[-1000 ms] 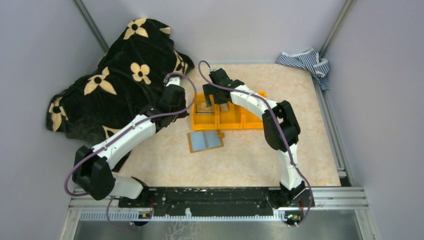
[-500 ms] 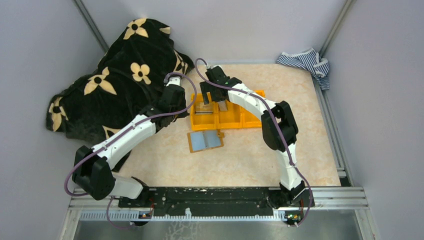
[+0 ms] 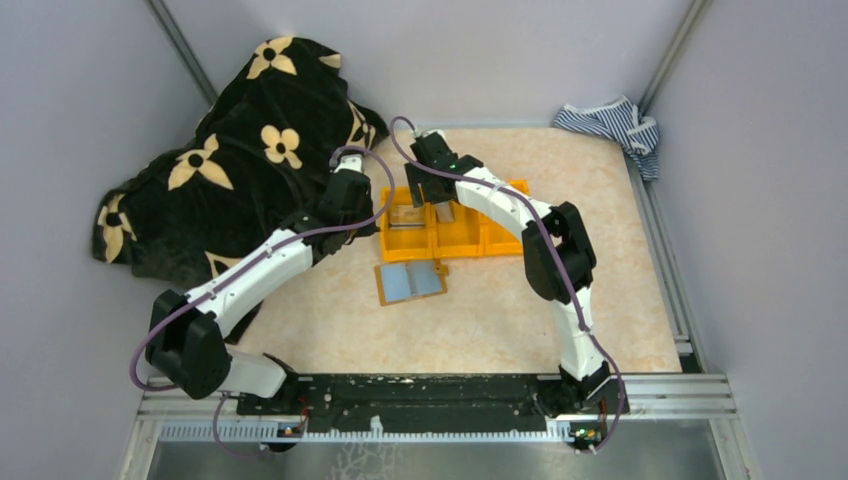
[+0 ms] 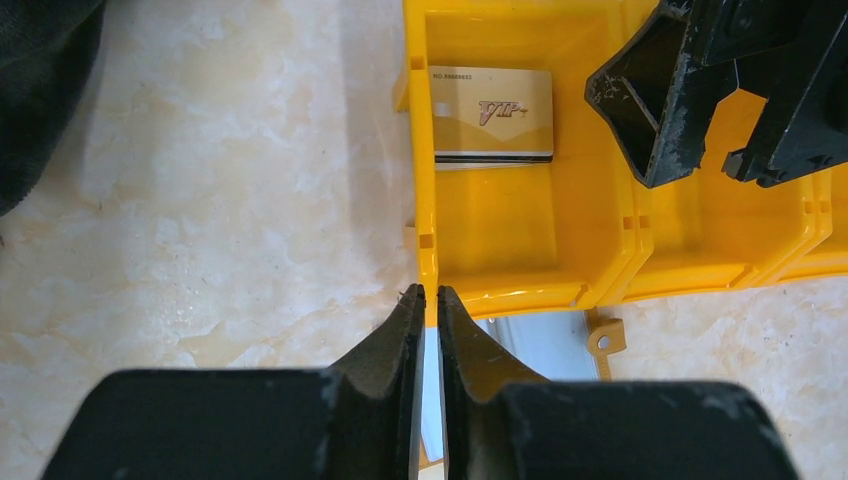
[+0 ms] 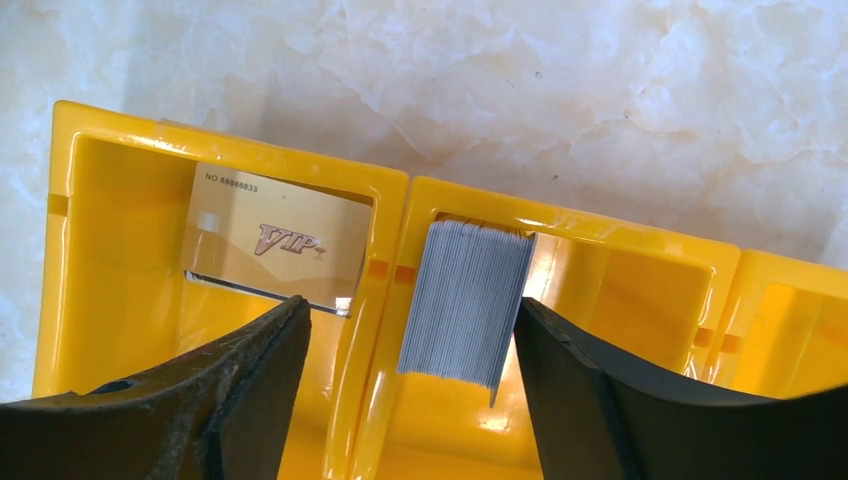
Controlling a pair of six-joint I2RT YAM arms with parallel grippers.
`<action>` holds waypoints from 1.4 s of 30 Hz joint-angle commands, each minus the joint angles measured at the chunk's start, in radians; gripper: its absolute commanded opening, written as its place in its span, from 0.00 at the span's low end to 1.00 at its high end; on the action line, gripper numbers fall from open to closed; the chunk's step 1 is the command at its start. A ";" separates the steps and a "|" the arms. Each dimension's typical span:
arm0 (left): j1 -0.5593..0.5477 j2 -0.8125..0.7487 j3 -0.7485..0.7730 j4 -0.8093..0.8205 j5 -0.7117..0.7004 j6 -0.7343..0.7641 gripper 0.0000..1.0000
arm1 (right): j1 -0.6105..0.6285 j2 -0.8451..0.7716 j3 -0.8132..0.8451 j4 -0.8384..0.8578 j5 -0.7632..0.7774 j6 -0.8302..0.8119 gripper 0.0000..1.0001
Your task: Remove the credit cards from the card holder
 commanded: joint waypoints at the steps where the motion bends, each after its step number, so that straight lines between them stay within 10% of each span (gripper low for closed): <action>1: 0.006 0.004 -0.008 0.013 0.011 0.016 0.14 | 0.014 -0.027 0.042 0.033 0.002 0.007 0.72; 42: 0.006 0.008 -0.007 0.017 0.019 0.014 0.14 | 0.014 -0.198 -0.073 0.151 0.117 0.021 0.69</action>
